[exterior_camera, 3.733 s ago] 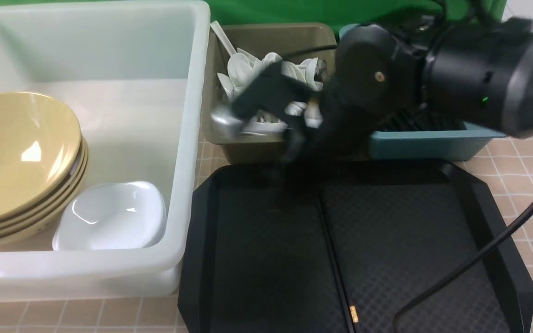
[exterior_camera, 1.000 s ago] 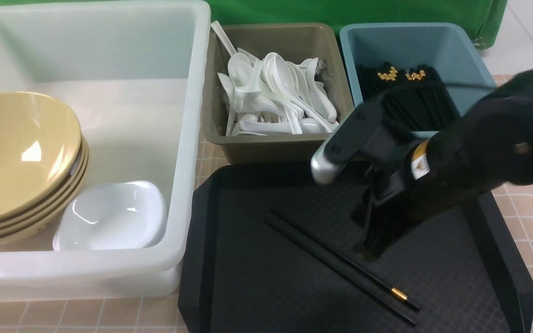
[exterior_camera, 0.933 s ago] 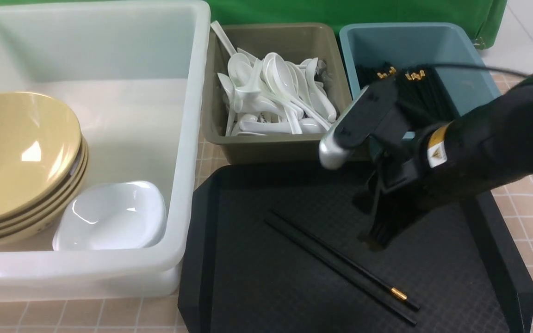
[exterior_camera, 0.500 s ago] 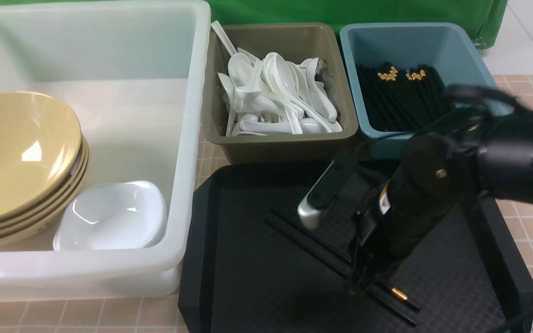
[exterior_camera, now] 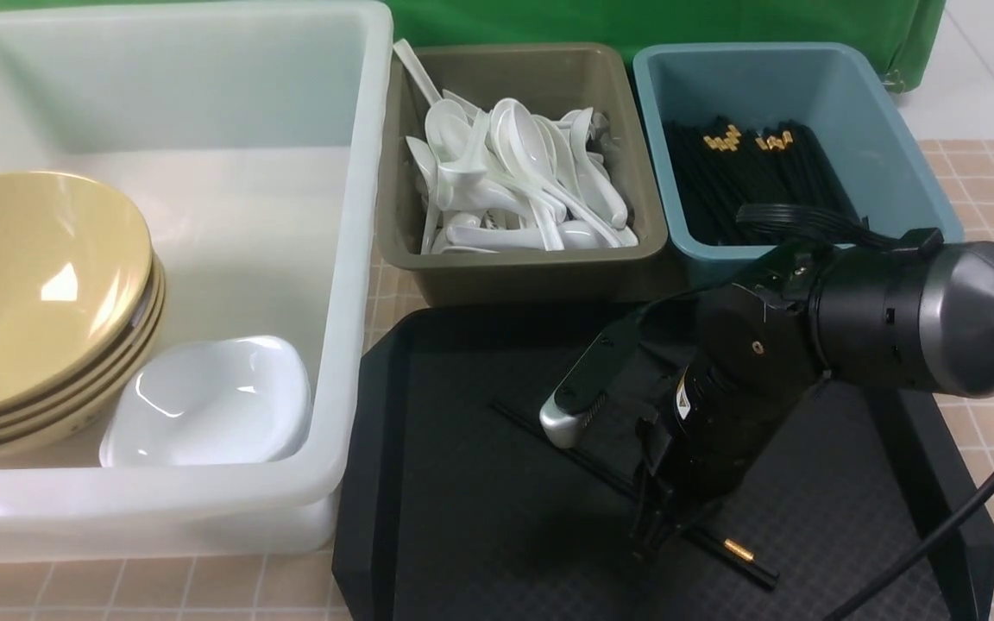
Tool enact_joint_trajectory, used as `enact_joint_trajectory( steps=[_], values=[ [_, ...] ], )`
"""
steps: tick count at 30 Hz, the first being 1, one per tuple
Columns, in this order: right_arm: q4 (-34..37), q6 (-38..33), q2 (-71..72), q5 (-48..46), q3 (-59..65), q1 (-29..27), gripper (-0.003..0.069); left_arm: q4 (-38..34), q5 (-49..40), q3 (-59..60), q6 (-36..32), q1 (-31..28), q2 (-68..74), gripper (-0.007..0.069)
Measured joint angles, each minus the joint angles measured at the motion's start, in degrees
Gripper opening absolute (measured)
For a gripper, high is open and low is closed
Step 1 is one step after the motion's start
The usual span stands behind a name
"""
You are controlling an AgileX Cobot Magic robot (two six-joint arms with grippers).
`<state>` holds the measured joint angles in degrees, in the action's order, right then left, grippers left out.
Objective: On brown table put chopsticks spoon bowls plates into blue grey white boxes.
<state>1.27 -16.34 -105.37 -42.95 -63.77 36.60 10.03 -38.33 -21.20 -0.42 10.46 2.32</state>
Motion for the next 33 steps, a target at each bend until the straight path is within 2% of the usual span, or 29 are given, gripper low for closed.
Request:
enact_joint_trajectory(
  steps=[6, 15, 19, 21, 22, 26, 27, 29, 31, 33],
  values=[
    [0.1, 0.0, 3.7, 0.3, 0.9, 0.0, 0.0141, 0.0, 0.0, 0.0, 0.0, 0.0, 0.0, 0.0001],
    [0.2, -1.1, 16.8, 2.0, 1.1, 0.0, 0.0141, 0.0, 0.0, 0.0, 0.1, 0.0, 0.0, 0.0001],
    [-0.6, -1.1, 21.1, 5.0, 1.1, 0.0, 0.0141, 0.0, 0.0, 0.0, 0.0, 0.0, 0.0, 0.0001],
    [-5.2, -0.1, 26.6, 14.4, 1.1, -0.5, 0.0141, 0.0, 0.0, 0.0, 0.0, 0.0, 0.0, 0.0001],
    [-5.6, 0.0, 27.0, 15.3, 1.1, -0.6, 0.0141, 0.0, 0.0, 0.0, 0.0, 0.0, 0.0, 0.0001],
    [-9.7, 1.3, 29.8, 40.1, 1.1, -8.2, 0.0141, 0.0, 0.0, 0.0, 0.0, 0.0, 0.0, 0.0001],
    [-9.8, 1.3, 29.7, 41.2, 1.1, -8.7, 0.0141, 0.0, 0.0, 0.0, 0.0, 0.0, 0.0, 0.0001],
    [-9.9, 4.5, 26.3, 54.5, 1.1, -14.8, 0.0141, 0.0, 0.0, 0.0, 0.0, 0.0, 0.0, 0.0001],
    [-9.7, 9.2, 22.5, 61.1, 1.1, -18.6, 0.0141, 0.0, 0.0, 0.0, 0.0, 0.0, 0.0, 0.0001],
    [-9.6, 12.4, 19.1, 63.2, 1.1, -20.4, 0.0141, 0.0, 0.0, 0.0, 0.0, 0.0, 0.0, 0.0001]
  ],
)
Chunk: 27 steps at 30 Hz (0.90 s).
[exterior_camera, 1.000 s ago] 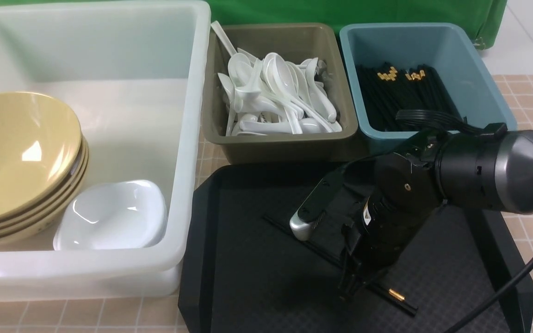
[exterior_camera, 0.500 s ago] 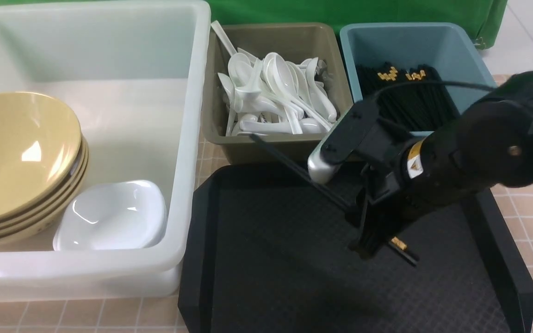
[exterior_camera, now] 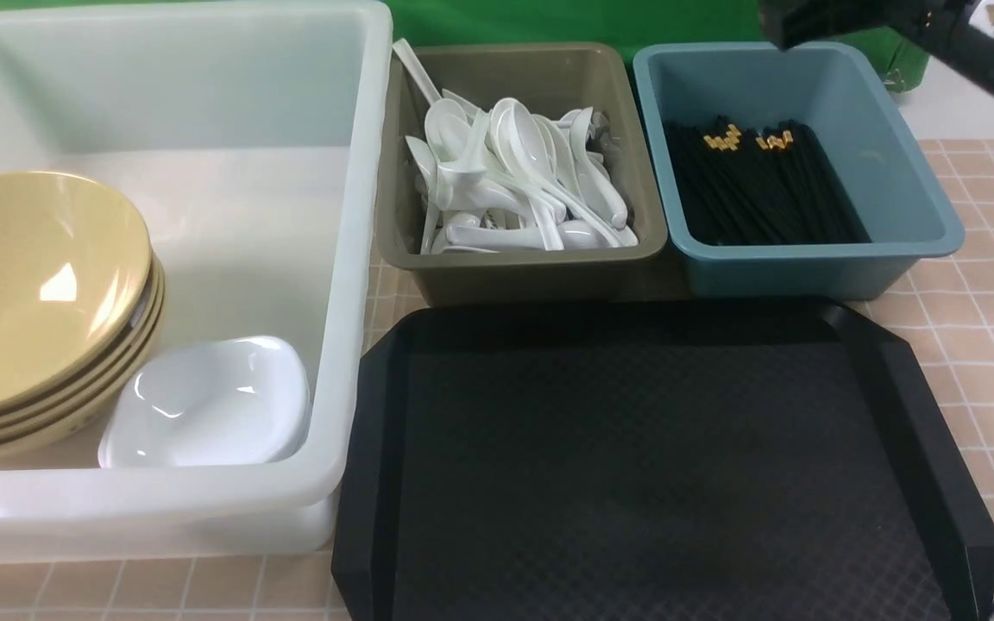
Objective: On brown table put chopsticks spoon bowls plates into blue grey white boxes.
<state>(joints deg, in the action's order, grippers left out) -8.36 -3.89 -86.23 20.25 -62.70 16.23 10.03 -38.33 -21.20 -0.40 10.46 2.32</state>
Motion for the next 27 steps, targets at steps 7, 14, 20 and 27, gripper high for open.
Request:
enact_joint_trajectory(
  steps=[7, 14, 20, 27],
  values=[
    [0.0, 13.1, -14.8, -8.5, -0.5, -4.1, 0.0330, 0.0, 0.0, 0.0, 0.0, 0.0, 0.0, 0.0001],
    [-0.1, 10.3, -3.6, -21.0, -0.5, -4.2, 0.0373, 0.0, 0.0, 0.0, 0.0, 0.0, 0.0, 0.0001],
    [0.2, 9.7, 21.8, -30.9, 3.9, -3.9, 0.0104, 0.2, 0.0, 0.0, 0.0, 0.0, 0.0, 0.0001],
    [0.3, 7.4, 52.0, -15.3, 23.6, -0.6, 0.0035, 0.2, 0.0, 0.0, 0.0, 0.0, 0.0, 0.0001]
  ],
)
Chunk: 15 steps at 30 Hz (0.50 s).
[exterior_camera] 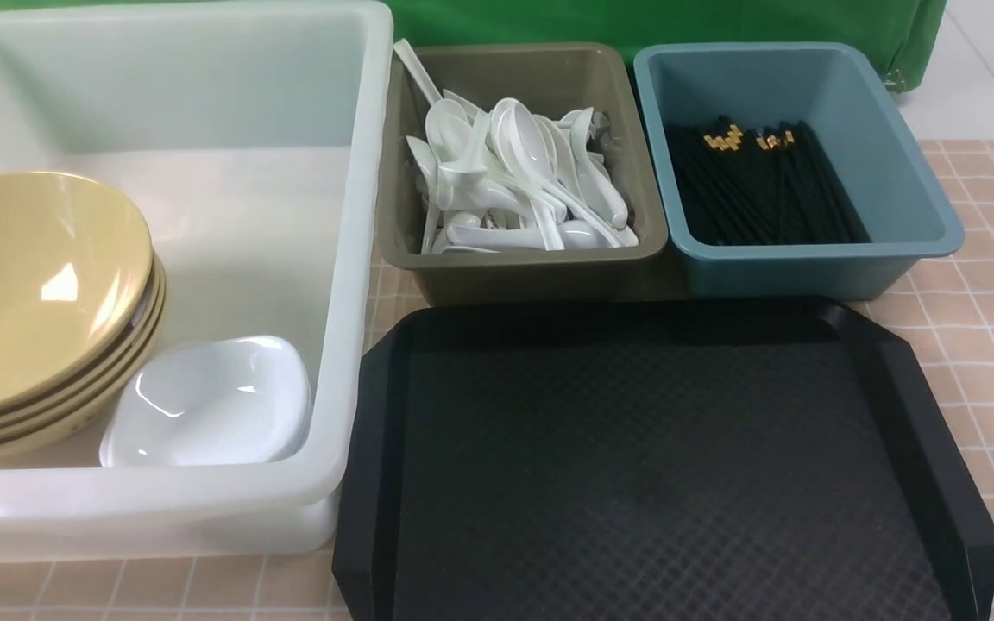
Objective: On brown table put chopsticks spoon bowls plates into blue grey white boxes.
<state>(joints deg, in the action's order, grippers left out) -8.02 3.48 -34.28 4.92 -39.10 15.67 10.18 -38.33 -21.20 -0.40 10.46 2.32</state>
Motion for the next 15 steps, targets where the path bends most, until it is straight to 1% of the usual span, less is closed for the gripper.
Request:
enact_joint_trajectory(
  steps=[2, 4, 5, 7, 9, 10, 11, 12, 15],
  values=[
    [0.0, -3.5, 13.3, 6.1, 10.7, 0.2, 0.0036, 0.0, 0.0, 0.0, 0.0, 0.0, 0.0, 0.0001],
    [0.0, -5.0, 18.7, 7.4, 14.4, 0.2, 0.0036, 0.0, 0.0, 0.0, 0.0, 0.0, 0.0, 0.0001],
    [0.0, -6.5, 24.5, 7.9, 20.0, 0.2, 0.0036, 0.0, 0.0, 0.0, 0.0, 0.0, 0.0, 0.0001],
    [0.0, -5.5, 32.2, 8.2, 27.1, 0.2, 0.0036, 0.1, 0.0, 0.1, 0.0, 0.0, 0.0, 0.0001],
    [0.0, -3.5, 33.7, 8.9, 29.6, 0.2, 0.0036, 0.1, -0.1, 0.1, 0.0, 0.0, 0.0, 0.0001],
    [0.0, -0.2, 34.6, 12.8, 34.6, 0.2, 0.0036, 0.0, 0.2, 0.1, 0.0, 0.0, -0.1, 0.0001],
    [0.0, 0.1, 34.6, 12.8, 35.1, 0.2, 0.0036, 0.0, 0.2, 0.1, 0.0, 0.0, -0.1, 0.0001],
    [-0.3, 1.9, 33.7, 14.1, 38.9, 0.2, 0.0036, 0.0, 0.0, 0.1, 0.0, 0.0, -0.1, 0.0001],
    [0.0, 4.4, 32.6, 12.9, 40.5, 0.2, 0.0037, 0.0, 0.0, 0.2, 0.0, 0.0, -0.1, 0.0001]
  ],
)
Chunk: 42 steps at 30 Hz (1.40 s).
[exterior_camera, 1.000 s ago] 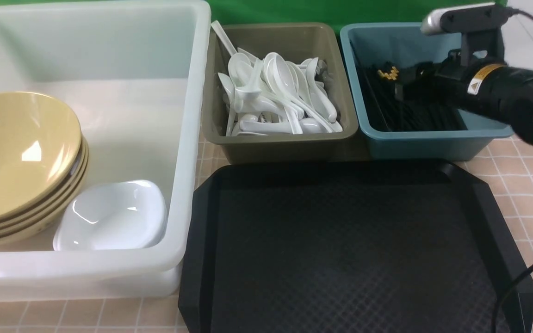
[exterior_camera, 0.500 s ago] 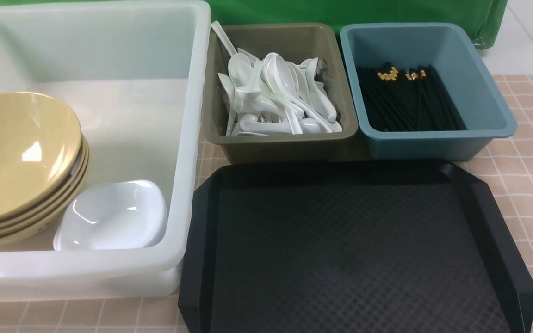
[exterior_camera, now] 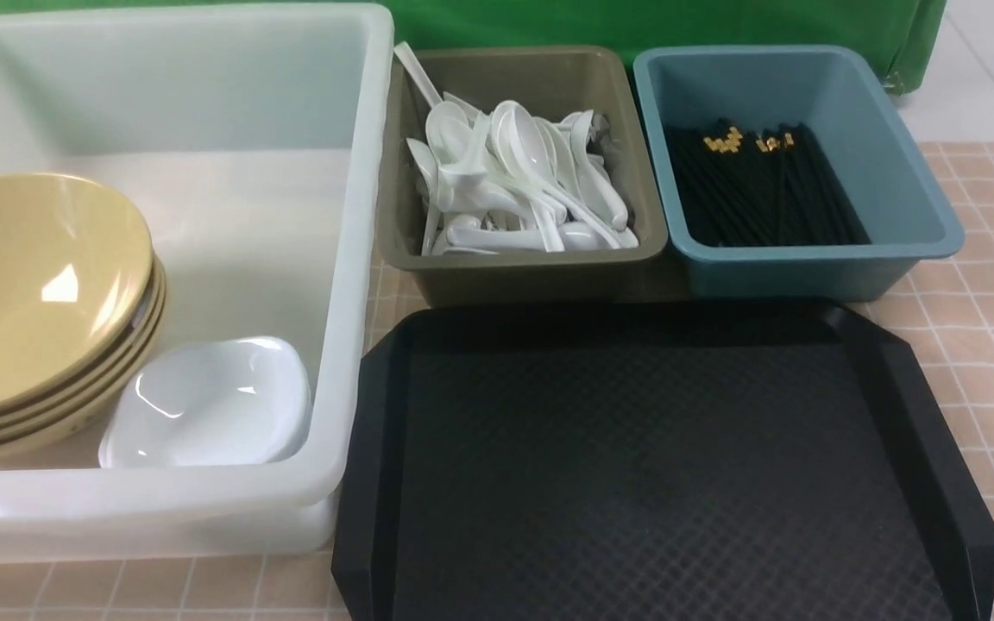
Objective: On brown table put chopsticks spoon bowls plates into blue grey white boxes.
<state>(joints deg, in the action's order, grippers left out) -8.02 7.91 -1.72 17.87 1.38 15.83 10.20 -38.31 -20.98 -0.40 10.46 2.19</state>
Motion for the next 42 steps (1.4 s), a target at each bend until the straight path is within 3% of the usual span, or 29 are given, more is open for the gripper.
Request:
enact_joint_trajectory(
  steps=[5, 13, 21, 30, 42],
  values=[
    [0.6, -2.5, -0.2, -9.4, 0.2, 0.0, 0.0038, 0.0, 0.0, 0.1, 0.1, 0.0, 0.0, 0.0001],
    [0.7, -8.3, 1.7, -8.8, 0.3, -0.6, 0.0043, 0.0, 0.0, 0.1, 0.1, 0.0, 0.0, 0.0001],
    [4.6, -8.8, 2.4, -13.9, 0.3, -10.6, 0.0046, 0.0, 0.0, 0.1, 0.0, 0.0, 0.0, 0.0001],
    [10.9, -9.5, 2.4, -35.1, 0.3, -17.7, 0.0047, 0.0, 0.0, 0.1, 0.0, 0.0, 0.0, 0.0001],
    [11.1, -11.2, 2.4, -35.9, 0.2, -18.3, 0.0048, 0.0, 0.0, 0.1, 0.0, 0.0, 0.0, 0.0001]
  ],
)
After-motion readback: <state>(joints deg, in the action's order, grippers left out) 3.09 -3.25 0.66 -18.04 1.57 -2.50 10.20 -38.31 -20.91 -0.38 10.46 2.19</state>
